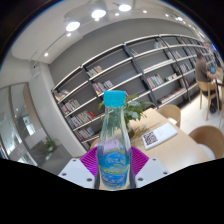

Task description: Pour water

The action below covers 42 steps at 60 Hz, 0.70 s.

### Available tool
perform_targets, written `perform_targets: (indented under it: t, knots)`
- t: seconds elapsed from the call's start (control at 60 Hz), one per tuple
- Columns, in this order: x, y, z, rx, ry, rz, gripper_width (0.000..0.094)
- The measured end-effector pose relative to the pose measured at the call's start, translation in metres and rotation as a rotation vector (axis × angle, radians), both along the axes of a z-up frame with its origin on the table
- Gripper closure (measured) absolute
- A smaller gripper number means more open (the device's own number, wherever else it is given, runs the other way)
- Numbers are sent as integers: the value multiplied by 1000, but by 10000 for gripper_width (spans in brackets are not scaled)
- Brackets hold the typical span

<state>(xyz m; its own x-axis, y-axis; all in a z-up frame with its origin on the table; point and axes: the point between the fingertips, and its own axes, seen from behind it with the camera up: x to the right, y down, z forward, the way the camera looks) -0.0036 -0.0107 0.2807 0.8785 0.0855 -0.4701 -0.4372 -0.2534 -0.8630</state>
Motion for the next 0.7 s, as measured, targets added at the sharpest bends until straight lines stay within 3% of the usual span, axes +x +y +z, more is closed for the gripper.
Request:
perform_targets:
  t: [0.2, 0.35, 0.7]
  knots:
    - [75, -2, -2, 41, -376, -70, 520]
    - [130, 4, -55, -47, -483, -111, 520]
    - [156, 13, -176, -197, -544, -73, 517]
